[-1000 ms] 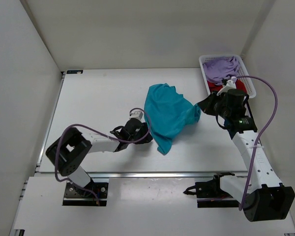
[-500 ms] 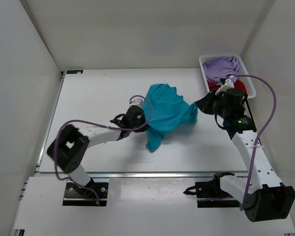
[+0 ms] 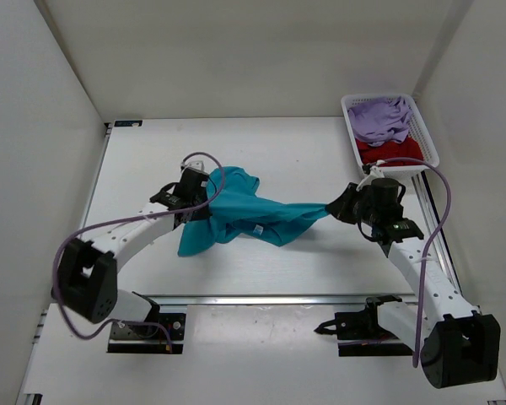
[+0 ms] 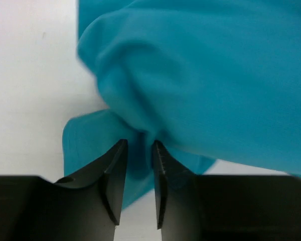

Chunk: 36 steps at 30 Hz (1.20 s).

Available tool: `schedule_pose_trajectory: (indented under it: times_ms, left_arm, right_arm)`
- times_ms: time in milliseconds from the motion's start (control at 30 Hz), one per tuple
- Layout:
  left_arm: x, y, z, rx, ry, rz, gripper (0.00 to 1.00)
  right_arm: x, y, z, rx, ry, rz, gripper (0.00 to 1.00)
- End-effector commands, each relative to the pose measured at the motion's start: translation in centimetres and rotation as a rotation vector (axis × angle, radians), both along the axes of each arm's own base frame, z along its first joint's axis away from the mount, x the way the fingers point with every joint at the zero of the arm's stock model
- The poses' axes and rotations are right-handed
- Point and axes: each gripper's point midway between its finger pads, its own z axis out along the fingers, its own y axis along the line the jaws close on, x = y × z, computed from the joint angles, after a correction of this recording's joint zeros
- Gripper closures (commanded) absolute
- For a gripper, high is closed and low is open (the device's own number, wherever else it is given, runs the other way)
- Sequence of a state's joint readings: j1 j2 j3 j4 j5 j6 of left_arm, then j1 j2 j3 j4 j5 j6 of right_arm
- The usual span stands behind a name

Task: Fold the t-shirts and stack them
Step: Flatten out the tshirt

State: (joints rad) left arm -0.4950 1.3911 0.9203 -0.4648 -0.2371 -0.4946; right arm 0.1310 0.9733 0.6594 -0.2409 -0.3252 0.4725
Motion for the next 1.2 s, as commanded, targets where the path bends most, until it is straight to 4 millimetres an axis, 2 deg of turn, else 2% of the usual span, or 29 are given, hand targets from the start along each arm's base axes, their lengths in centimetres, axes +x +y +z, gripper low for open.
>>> schedule_pose_trajectory:
  times_ms: [0, 67, 133, 233, 267, 300, 367, 400, 500, 533, 600, 667, 767, 867, 900, 1000, 1167]
  left_arm:
    - [1.3, 1.7, -1.5, -0.069, 0.031, 0.079, 0.59]
    - [1.7, 3.0, -1.3, -0.12, 0.014, 0.121, 0.54]
    - [1.6, 4.0, -0.5, -0.174, -0.027, 0.172, 0.57]
    - [-0.2, 4.7, 0.1, -0.261, -0.065, 0.198, 0.61]
    - [-1.5, 4.9, -0.6, -0.265, -0.057, 0.196, 0.62]
    - [-2.1, 4.8, 0.1, -0.291, -0.08, 0.199, 0.63]
    - [-5.0, 5.4, -2.6, -0.312, -0.032, 0.23, 0.67]
    - [-5.5, 5.3, -2.0, -0.357, -0.059, 0.242, 0.67]
    - [-9.0, 6.8, -5.4, -0.384, -0.021, 0.329, 0.64]
    - [-9.2, 6.9, -5.2, -0.409, -0.039, 0.339, 0.64]
    - [-10.8, 7.2, -7.0, -0.439, 0.002, 0.38, 0.64]
    - [-11.0, 7.6, -7.6, -0.47, -0.001, 0.426, 0.59]
    - [-11.3, 7.3, -8.4, -0.495, 0.026, 0.442, 0.56]
    - [-11.9, 6.9, -9.0, -0.512, 0.059, 0.455, 0.55]
    - [-12.1, 7.3, -9.2, -0.501, 0.059, 0.477, 0.55]
    - [-12.2, 7.8, -8.5, -0.477, 0.05, 0.483, 0.54]
    - [-13.3, 8.0, -9.1, -0.438, 0.096, 0.484, 0.53]
  right_arm:
    - [1.0, 0.1, 1.7, 0.011, -0.067, -0.023, 1.0]
    - [0.9, 0.3, 1.1, -0.009, -0.047, -0.025, 0.99]
    - [0.8, 0.5, 0.6, -0.023, -0.03, -0.025, 1.0]
    - [0.6, 0.8, 0.3, -0.011, -0.036, -0.017, 0.99]
    - [0.4, 1.0, 0.3, -0.002, -0.035, -0.016, 1.0]
    - [0.0, 1.4, -0.2, -0.001, -0.025, -0.002, 1.0]
    - [-0.3, 1.7, -0.8, -0.006, -0.02, 0.005, 1.0]
    - [-0.4, 1.8, -0.7, -0.006, -0.021, 0.006, 1.0]
    - [-1.1, 2.8, -1.1, -0.002, -0.021, 0.045, 1.0]
    - [-1.3, 3.1, -1.2, 0.001, -0.022, 0.054, 1.0]
    - [-1.4, 3.5, -1.1, 0.002, -0.028, 0.066, 1.0]
    - [-1.6, 4.1, -1.0, 0.013, -0.028, 0.086, 1.0]
    - [-1.5, 4.0, -0.8, 0.013, -0.036, 0.083, 1.0]
    - [-1.7, 4.2, -0.7, 0.018, -0.041, 0.096, 1.0]
    - [-1.7, 4.2, -0.7, 0.013, -0.042, 0.097, 1.0]
    - [-1.7, 4.4, -0.6, 0.019, -0.044, 0.103, 1.0]
    - [-1.6, 4.4, -0.9, 0.022, -0.043, 0.106, 1.0]
